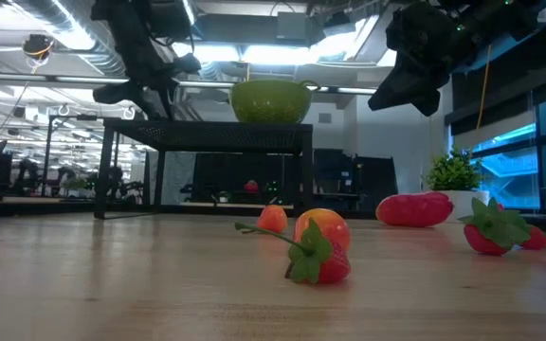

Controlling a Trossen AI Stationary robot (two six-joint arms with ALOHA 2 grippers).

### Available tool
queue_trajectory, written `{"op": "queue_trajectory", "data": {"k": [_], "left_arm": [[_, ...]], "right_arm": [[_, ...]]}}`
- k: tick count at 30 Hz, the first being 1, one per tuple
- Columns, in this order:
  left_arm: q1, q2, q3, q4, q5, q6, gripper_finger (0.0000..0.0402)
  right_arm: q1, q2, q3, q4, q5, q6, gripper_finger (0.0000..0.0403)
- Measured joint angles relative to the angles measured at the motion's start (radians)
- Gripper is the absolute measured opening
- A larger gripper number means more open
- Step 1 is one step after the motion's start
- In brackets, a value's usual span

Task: Pick & Place Fruit
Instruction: Put the black kitchen knife on the shelf

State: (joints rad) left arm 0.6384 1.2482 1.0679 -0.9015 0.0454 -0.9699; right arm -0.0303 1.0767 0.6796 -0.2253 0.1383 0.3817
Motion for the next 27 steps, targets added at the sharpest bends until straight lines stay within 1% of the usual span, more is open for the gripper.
{"op": "queue_trajectory", "data": {"k": [4,10,15,20,24,27], "left_arm": [[0.000,0.000,0.000,-0.012,0.000,-0.015,0.0088],[0.000,0.000,0.000,-0.015,0.000,-0.023,0.0088],[0.000,0.000,0.000,-0.017,0.042,-0.023,0.0088],[-0.001,0.000,0.000,-0.024,0.044,-0.041,0.0088],[-0.001,0.000,0.000,-0.024,0.036,-0.041,0.0088],[-0.001,0.000,0.000,-0.023,0.034,-0.036,0.0088]], "right_arm": [[0.000,0.000,0.000,0.000,0.001,0.000,0.0038],[0.000,0.000,0.000,0.000,0.001,0.000,0.0026],[0.000,0.000,0.000,0.000,0.003,0.000,0.0015],[0.000,0.000,0.000,0.000,0.003,0.000,0.0008],[0.000,0.000,0.000,0.000,0.003,-0.001,0.0009],[0.000,0.000,0.000,0.000,0.002,-0.001,0.0018]]}}
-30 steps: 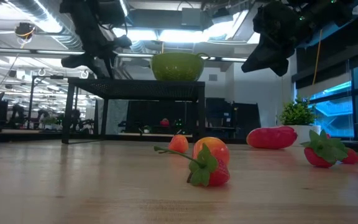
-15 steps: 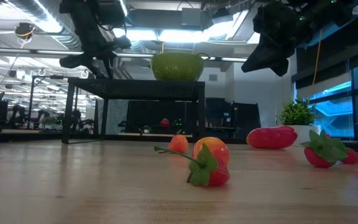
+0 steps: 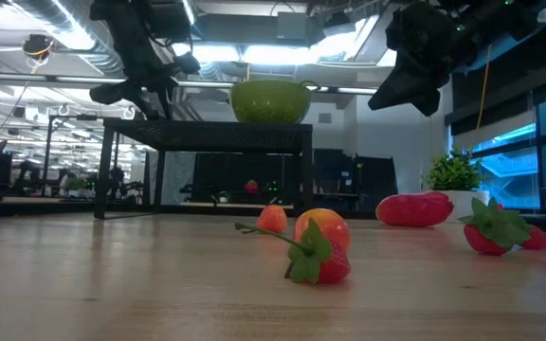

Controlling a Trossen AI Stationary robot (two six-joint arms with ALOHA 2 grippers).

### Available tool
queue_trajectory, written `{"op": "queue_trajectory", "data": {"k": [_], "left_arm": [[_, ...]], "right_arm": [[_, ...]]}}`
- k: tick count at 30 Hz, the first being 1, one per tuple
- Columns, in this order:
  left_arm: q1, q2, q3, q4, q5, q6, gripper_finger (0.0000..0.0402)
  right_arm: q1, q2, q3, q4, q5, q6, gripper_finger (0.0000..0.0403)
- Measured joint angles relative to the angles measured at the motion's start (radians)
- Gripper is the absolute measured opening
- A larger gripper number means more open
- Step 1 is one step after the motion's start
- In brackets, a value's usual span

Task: Pick & Place Fruit
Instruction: Put the black kitchen knife on the shelf, then put the strawberry into the green strainer bowl on the shelf

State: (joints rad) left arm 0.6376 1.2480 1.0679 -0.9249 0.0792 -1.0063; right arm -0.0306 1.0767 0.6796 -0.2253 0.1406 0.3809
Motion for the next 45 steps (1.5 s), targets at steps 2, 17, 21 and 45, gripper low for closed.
{"op": "queue_trajectory", "data": {"k": [2,17,21,45], "left_arm": [[0.000,0.000,0.000,0.000,0.002,0.026,0.0088],[0.000,0.000,0.000,0.002,-0.009,0.051,0.0124],[0.000,0.000,0.000,0.008,-0.008,0.051,0.0134],[0.080,-0.118,-0.001,0.038,0.125,0.341,0.0142]], "right_arm": [[0.000,0.000,0.000,0.000,-0.002,0.000,0.0024],[0.000,0.000,0.000,0.000,-0.003,0.001,0.0050],[0.000,0.000,0.000,0.000,-0.003,0.001,0.0044],[0.019,0.000,0.000,0.000,-0.003,0.021,0.0010]]}}
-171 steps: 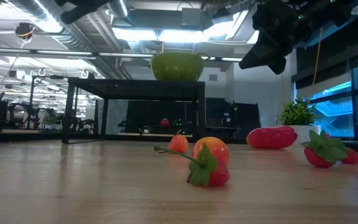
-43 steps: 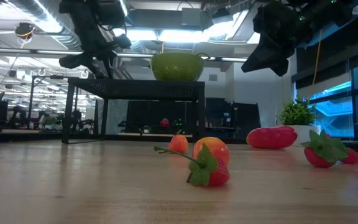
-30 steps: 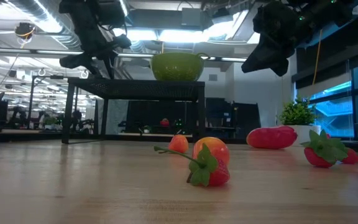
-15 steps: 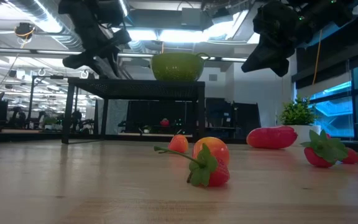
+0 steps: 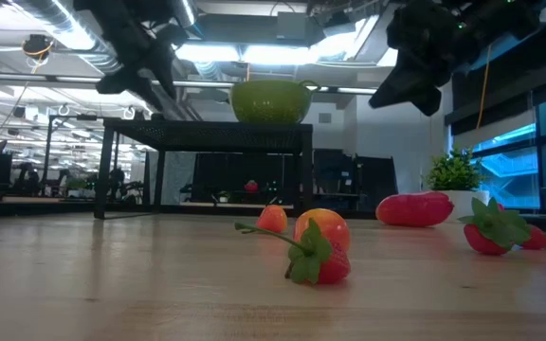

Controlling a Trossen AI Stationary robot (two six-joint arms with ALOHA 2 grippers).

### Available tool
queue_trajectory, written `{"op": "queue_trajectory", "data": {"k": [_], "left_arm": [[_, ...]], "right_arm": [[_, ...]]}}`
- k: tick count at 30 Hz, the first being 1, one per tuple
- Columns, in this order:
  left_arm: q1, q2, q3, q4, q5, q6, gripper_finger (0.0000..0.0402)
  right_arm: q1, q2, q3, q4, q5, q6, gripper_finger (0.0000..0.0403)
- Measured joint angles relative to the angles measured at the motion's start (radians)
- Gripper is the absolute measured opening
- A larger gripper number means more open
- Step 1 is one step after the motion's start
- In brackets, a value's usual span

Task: Pick & Place Fruit
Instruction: Put the strawberry into the green strainer bowl on the shelf

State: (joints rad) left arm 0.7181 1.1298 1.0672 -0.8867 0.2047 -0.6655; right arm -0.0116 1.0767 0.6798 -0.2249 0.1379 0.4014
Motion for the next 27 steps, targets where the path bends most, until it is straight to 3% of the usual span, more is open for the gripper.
{"op": "queue_trajectory", "data": {"k": [8,14,21,27], "left_arm": [[-0.022,-0.105,0.000,0.000,-0.001,0.211,0.0140],[-0.090,-0.186,-0.008,0.009,-0.008,0.279,0.0139],[-0.218,-0.293,-0.160,0.181,-0.071,0.249,0.0138],[-0.333,-0.348,-0.295,0.356,-0.087,0.223,0.0138]], "right_arm": [[0.069,-0.002,0.000,0.000,0.001,0.009,0.0008],[0.121,-0.003,0.035,-0.020,0.008,0.029,0.0006],[0.214,-0.003,0.138,-0.184,0.063,0.039,0.0008],[0.315,-0.003,0.193,-0.361,0.090,0.171,0.0008]]}}
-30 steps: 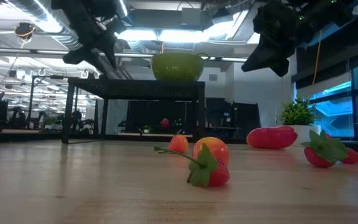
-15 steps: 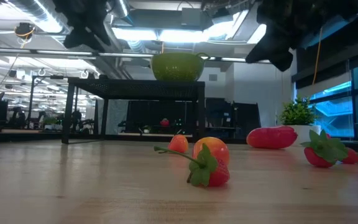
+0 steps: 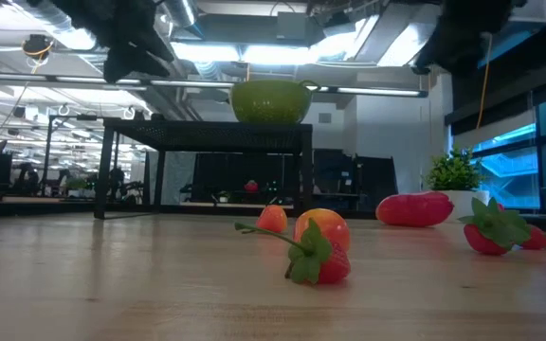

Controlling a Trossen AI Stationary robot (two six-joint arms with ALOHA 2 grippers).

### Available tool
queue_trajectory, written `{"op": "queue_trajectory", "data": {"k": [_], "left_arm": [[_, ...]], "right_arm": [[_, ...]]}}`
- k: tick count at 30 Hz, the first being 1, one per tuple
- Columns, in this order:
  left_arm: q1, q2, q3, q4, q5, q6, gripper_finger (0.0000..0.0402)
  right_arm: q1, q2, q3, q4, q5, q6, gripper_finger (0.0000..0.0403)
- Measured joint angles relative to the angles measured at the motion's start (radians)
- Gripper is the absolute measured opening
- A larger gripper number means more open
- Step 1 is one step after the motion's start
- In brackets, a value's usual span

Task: Pick & Place Fruit
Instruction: Put the strawberry into the green strainer bowl on the shelf

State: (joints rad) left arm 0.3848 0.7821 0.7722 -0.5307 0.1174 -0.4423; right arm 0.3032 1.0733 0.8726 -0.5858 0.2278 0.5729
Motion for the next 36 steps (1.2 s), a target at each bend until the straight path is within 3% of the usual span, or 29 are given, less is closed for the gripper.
{"op": "queue_trajectory", "data": {"k": [10,15,22,28,36], "left_arm": [[-0.196,-0.009,-0.138,0.152,-0.098,-0.088,0.0138],[-0.302,-0.009,-0.180,0.210,-0.134,-0.144,0.0138],[-0.444,-0.004,-0.201,0.221,-0.281,-0.204,0.0138],[-0.546,-0.004,-0.205,0.220,-0.312,-0.229,0.0139],[-0.641,-0.004,-0.205,0.220,-0.397,-0.253,0.0139]], "right_arm": [[0.170,0.041,0.001,-0.176,-0.018,0.249,0.0009],[0.226,0.093,0.001,-0.182,-0.035,0.257,0.0009],[0.270,0.186,0.001,-0.218,-0.092,0.282,0.0009],[0.288,0.273,0.001,-0.219,-0.117,0.286,0.0011],[0.288,0.363,0.001,-0.231,-0.142,0.336,0.0073]]}}
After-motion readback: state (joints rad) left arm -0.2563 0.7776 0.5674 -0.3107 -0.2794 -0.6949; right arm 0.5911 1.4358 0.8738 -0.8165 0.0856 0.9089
